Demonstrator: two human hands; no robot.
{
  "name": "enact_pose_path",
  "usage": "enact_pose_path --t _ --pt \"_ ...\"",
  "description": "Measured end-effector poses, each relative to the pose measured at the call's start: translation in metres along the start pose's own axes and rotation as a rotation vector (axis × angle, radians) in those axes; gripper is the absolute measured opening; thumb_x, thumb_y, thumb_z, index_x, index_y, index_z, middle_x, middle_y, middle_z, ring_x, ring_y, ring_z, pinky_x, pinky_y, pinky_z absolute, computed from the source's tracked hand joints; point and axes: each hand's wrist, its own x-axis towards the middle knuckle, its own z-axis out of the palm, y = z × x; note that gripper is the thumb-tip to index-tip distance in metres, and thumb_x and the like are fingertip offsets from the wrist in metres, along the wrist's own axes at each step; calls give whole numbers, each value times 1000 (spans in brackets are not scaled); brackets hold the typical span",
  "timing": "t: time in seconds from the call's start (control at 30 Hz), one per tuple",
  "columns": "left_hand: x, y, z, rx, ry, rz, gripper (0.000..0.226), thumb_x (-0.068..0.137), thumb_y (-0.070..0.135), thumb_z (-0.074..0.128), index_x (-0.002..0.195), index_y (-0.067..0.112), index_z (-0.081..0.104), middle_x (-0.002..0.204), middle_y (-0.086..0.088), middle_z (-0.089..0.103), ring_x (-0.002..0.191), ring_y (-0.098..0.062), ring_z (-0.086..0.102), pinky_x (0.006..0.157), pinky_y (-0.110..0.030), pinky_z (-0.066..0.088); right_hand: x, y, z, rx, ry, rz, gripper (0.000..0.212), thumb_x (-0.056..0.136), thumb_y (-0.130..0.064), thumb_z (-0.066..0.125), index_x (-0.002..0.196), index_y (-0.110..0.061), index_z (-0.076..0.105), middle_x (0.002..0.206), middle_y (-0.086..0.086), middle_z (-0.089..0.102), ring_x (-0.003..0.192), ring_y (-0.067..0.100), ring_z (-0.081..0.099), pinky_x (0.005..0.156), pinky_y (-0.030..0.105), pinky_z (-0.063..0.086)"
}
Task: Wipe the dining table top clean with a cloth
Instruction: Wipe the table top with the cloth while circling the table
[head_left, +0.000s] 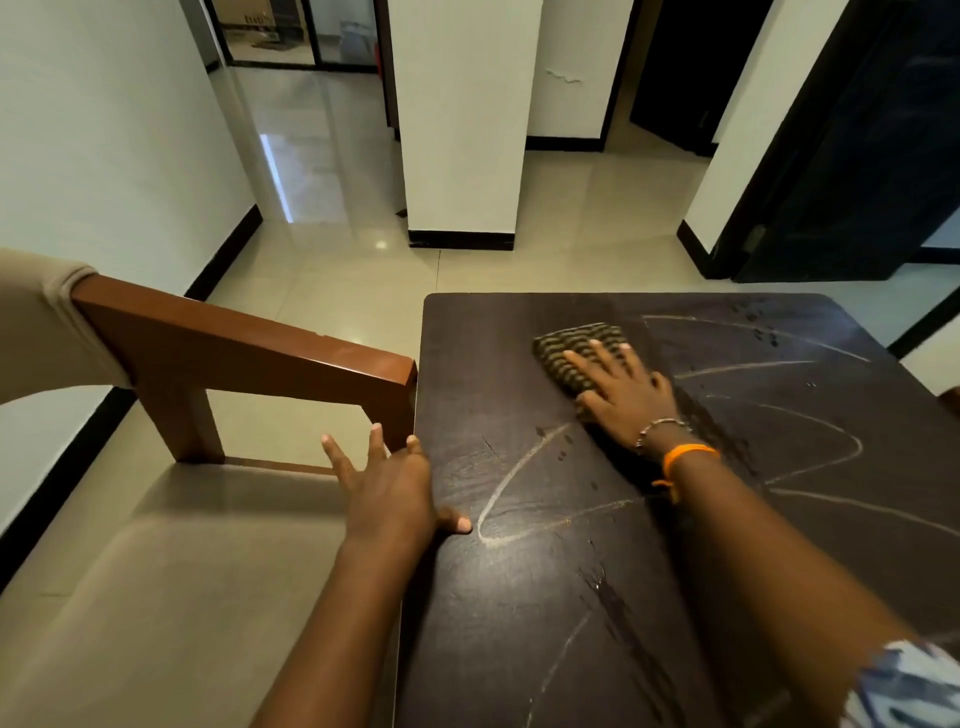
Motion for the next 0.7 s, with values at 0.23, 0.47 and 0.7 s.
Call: enact_pose_path --t 0.23,0.47,0.7 --pt "-1 9 -5 80 -43 -2 82 76 62 58 141 19 35 153 -5 28 145 -33 -1 105 -63 -16 -16 25 -4 81 16 410 53 98 -43 28 147 -43 9 160 -5 -2 146 28 -7 113 56 6" --pt "-17 29 -13 73 25 -139 70 84 45 60 142 17 32 151 -7 32 145 -33 1 109 -62 -10 -14 -105 23 22 -10 -152 53 96 -42 33 145 -45 14 160 -6 2 146 29 -5 112 55 9" --pt "-32 111 3 6 173 26 70 89 35 55 146 11 21 153 -6 28 146 -29 1 111 -58 -10 -19 -27 8 39 -13 -264 52 97 -38 32 145 -44 15 159 -7 5 146 23 -2 112 51 11"
